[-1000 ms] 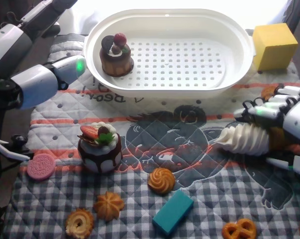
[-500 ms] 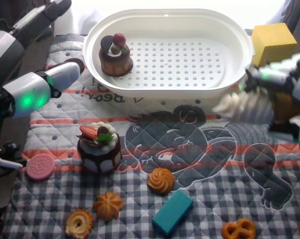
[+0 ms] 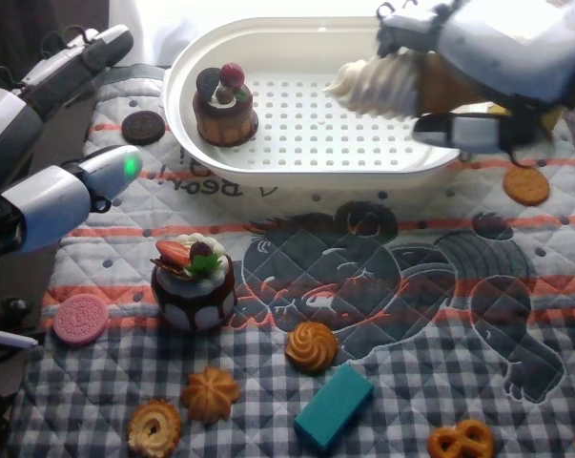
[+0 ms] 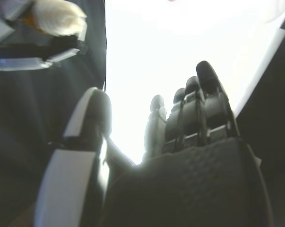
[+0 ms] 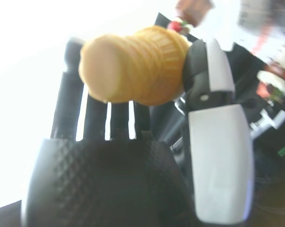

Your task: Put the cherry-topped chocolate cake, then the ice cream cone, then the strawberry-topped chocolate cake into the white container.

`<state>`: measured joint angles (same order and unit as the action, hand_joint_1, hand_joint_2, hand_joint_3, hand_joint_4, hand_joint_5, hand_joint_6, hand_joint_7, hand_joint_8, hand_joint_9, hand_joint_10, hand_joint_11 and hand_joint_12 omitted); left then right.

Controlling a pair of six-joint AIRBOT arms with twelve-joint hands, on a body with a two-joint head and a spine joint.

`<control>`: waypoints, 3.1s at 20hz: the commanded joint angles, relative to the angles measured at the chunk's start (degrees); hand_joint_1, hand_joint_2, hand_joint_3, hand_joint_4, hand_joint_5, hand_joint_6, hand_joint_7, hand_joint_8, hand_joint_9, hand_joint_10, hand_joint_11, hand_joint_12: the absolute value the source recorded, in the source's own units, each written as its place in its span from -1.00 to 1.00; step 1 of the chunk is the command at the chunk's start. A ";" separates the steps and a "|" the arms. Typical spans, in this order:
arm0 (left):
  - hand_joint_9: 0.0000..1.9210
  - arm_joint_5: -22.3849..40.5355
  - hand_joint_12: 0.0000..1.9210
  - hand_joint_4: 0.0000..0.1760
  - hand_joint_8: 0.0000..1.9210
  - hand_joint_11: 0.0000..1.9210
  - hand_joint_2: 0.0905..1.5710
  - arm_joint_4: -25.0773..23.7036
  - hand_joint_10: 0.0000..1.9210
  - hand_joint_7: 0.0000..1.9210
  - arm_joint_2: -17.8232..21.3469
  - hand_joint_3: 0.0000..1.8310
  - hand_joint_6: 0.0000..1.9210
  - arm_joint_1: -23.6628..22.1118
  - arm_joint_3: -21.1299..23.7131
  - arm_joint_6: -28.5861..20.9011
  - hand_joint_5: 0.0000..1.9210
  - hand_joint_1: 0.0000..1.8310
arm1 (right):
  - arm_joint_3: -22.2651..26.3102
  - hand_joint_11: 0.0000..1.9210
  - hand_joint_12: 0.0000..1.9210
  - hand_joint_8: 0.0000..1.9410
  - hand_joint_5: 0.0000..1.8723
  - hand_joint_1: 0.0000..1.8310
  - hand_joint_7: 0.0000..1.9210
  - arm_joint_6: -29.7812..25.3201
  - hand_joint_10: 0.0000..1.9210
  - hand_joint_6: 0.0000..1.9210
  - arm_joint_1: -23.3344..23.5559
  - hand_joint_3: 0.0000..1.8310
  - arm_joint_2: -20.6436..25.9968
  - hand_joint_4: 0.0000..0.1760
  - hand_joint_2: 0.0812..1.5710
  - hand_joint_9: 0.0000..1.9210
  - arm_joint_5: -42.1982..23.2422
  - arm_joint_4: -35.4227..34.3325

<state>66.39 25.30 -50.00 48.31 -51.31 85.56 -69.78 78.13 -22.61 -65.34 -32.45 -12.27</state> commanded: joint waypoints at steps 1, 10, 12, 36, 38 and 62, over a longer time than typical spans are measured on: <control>-0.99 7.05 -0.86 -0.03 -1.00 -1.00 0.72 -1.68 -1.00 -1.00 -0.42 -1.00 -1.00 -0.31 -0.20 -0.44 -0.86 -0.23 | -1.11 -0.08 1.00 0.77 -0.35 0.28 -0.26 0.18 0.96 0.35 1.18 -1.00 -0.20 -1.00 0.64 -0.19 -4.09 -0.21; -0.88 5.30 0.06 -0.22 -1.00 -1.00 0.69 -1.93 -0.95 -0.91 -1.92 -1.00 -0.99 -0.56 -2.06 -3.93 -0.79 -0.13 | -9.86 -1.00 0.34 -0.94 -0.99 -0.21 -0.98 0.21 -0.72 -0.92 4.76 -1.00 -6.90 -0.38 0.52 -1.00 3.83 -3.63; -0.88 5.30 0.09 -0.17 -1.00 -1.00 0.69 -1.92 -0.95 -0.91 -1.91 -1.00 -1.00 -0.53 -2.03 -3.93 -0.80 -0.13 | -9.42 -1.00 0.08 -0.99 -1.00 -0.27 -1.00 0.21 -0.93 -0.98 4.76 -1.00 -6.88 -0.25 0.50 -1.00 3.80 -3.64; -0.90 -6.63 -0.07 -1.00 -0.99 -1.00 0.37 -10.39 -0.99 -0.96 3.77 -0.98 -1.00 3.51 2.52 -3.88 -0.97 -0.28 | 23.25 -1.00 -0.80 -1.00 -1.00 -0.32 -1.00 -8.20 -1.00 -1.00 -23.48 -1.00 21.52 -0.90 0.52 -1.00 -24.17 6.26; -0.95 -9.40 -0.11 -0.85 -1.00 -1.00 0.38 -11.86 -1.00 -0.99 3.65 -0.99 -1.00 2.91 2.30 -3.88 -0.97 -0.26 | 24.30 -1.00 -0.88 -1.00 -1.00 -0.31 -1.00 -8.47 -1.00 -1.00 -25.74 -1.00 22.74 -0.55 0.50 -1.00 -25.58 6.25; -0.22 -26.70 0.90 -1.00 0.42 -0.36 0.49 -15.30 0.54 -0.18 -5.07 -0.95 0.45 -22.28 -7.69 8.35 -0.27 0.46 | 24.77 -1.00 -0.63 -0.99 -1.00 -0.37 -0.97 -11.67 -0.97 -1.00 -31.48 -1.00 23.36 -1.00 0.58 -0.96 -30.08 4.85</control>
<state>34.04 10.44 -55.68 25.87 -59.90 94.30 -44.93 66.57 -54.22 -42.13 -55.44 -7.44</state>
